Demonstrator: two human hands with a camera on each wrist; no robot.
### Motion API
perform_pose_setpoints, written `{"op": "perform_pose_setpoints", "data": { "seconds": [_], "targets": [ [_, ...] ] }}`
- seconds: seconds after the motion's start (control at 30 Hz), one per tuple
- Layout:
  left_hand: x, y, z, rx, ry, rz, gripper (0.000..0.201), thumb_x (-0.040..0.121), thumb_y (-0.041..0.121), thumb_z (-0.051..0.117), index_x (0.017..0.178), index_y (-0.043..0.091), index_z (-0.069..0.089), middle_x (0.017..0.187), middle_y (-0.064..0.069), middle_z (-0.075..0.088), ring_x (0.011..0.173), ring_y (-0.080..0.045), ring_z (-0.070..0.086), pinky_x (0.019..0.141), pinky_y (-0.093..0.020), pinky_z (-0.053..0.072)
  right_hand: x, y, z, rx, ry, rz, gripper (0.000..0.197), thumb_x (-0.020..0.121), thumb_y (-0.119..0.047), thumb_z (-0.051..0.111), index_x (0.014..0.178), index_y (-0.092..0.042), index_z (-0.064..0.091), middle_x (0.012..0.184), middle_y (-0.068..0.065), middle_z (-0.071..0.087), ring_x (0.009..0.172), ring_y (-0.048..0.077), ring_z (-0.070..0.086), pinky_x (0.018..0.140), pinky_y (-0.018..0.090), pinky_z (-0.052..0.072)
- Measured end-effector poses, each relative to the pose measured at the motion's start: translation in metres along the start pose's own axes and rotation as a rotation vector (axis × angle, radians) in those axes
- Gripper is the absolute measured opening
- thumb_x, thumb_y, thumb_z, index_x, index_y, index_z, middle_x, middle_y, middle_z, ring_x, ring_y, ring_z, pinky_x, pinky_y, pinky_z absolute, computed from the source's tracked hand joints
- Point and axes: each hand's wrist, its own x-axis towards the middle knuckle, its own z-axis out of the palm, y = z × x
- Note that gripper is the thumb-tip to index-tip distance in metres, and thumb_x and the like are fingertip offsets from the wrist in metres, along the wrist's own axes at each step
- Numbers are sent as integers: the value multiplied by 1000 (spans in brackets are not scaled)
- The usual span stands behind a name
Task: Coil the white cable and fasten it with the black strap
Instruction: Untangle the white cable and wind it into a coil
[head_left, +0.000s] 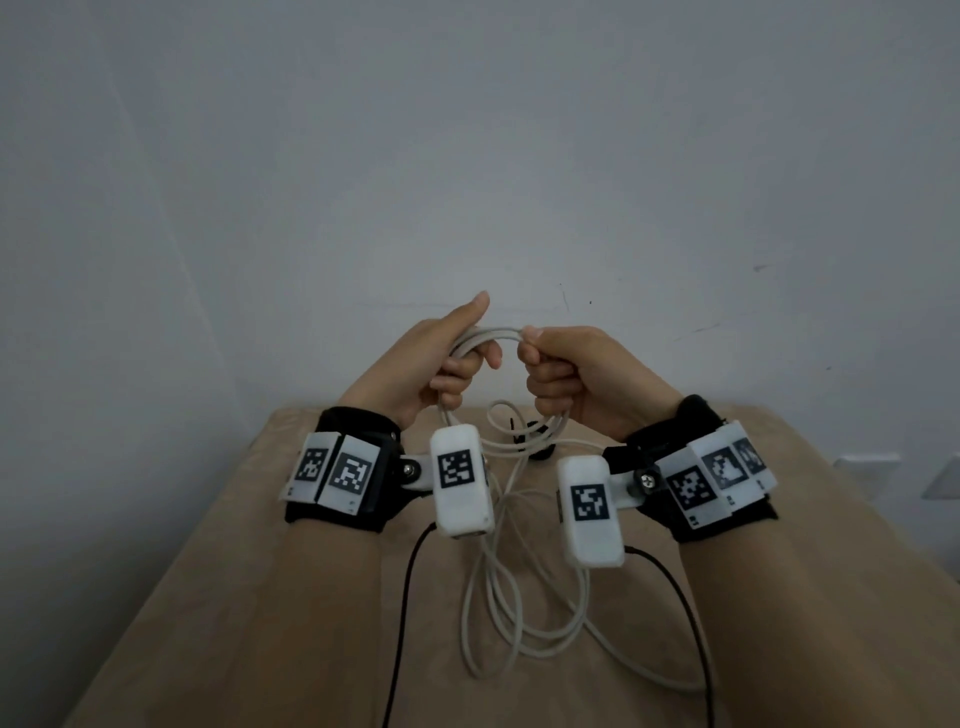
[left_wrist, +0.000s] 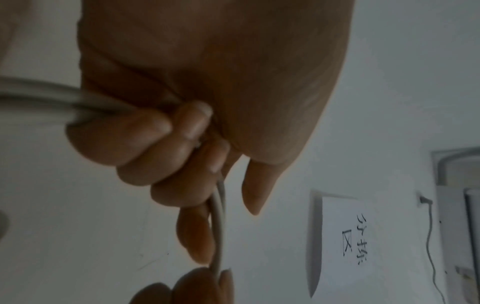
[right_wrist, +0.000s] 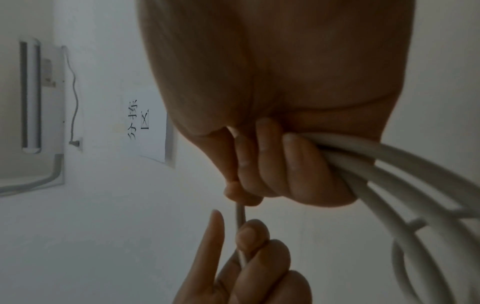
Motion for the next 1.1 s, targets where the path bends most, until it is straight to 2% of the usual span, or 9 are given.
{"op": "perform_pose_setpoints", "data": {
  "seconds": [0.1, 0.2, 0.37, 0.5, 0.6, 0.67, 0.77, 0.93, 1.1],
  "targets": [
    [-2, 1, 6, 141, -19, -13, 54, 93, 58, 39, 65, 15, 55, 47, 9, 24, 40, -7, 17, 43, -21, 15, -1, 2, 1, -101, -9, -2, 35, 100, -25, 42, 68, -13, 48, 51, -9, 23, 47, 8, 17, 47, 22, 15],
    [0, 0, 11, 168, 15, 25, 49, 95, 51, 43, 55, 22, 41, 47, 11, 25, 41, -6, 16, 43, -22, 11, -2, 1, 1, -94, -2, -15, 35, 100, -24, 41, 68, -13, 48, 50, -9, 24, 46, 8, 17, 47, 22, 15],
    [5, 0, 16, -87, 43, 93, 47, 98, 43, 44, 56, 24, 33, 45, 12, 23, 37, -4, 14, 37, -17, 9, 1, -1, 3, 70, 36, -83, 39, 101, -33, 39, 72, -10, 51, 47, -7, 27, 41, 7, 22, 44, 21, 20],
    [7, 4, 12, -344, 49, 107, 45, 99, 41, 41, 59, 22, 30, 43, 12, 20, 34, -2, 14, 35, -17, 8, 1, -3, 4, 223, -20, -124, 46, 99, -43, 35, 79, -8, 56, 48, -4, 33, 42, 10, 29, 46, 22, 29],
    [7, 6, 11, -464, 34, 94, 46, 99, 41, 39, 59, 22, 30, 42, 12, 20, 31, -1, 15, 34, -17, 7, 0, -3, 5, 253, -22, -162, 49, 99, -46, 32, 81, -7, 58, 49, -3, 36, 43, 13, 32, 48, 24, 37],
    [6, 8, 10, -505, 18, 87, 46, 99, 41, 39, 58, 22, 30, 41, 12, 20, 30, -1, 16, 34, -17, 7, -1, -3, 3, 258, -7, -177, 52, 97, -49, 32, 82, -7, 59, 50, -3, 37, 46, 13, 32, 49, 24, 36],
    [5, 11, 10, -480, 13, 92, 46, 99, 41, 38, 58, 22, 29, 41, 12, 20, 30, -1, 15, 35, -17, 6, -4, -5, 0, 192, 60, -199, 50, 95, -49, 38, 81, -8, 64, 51, -3, 40, 47, 13, 33, 49, 24, 33],
    [0, 13, 6, -368, 33, 105, 46, 99, 41, 41, 58, 22, 29, 43, 12, 20, 34, -2, 14, 37, -18, 6, -12, -12, -5, -119, 292, -329, 35, 93, -34, 54, 81, -6, 71, 52, 1, 54, 46, 13, 38, 45, 21, 34],
    [-5, 16, -2, -297, 106, 149, 46, 98, 39, 44, 58, 23, 30, 45, 12, 20, 36, -2, 13, 38, -19, 5, -18, -19, -10, -158, 318, -369, 24, 91, -28, 59, 78, -16, 75, 68, 10, 72, 43, 14, 32, 40, 19, 27]
  ]
}}
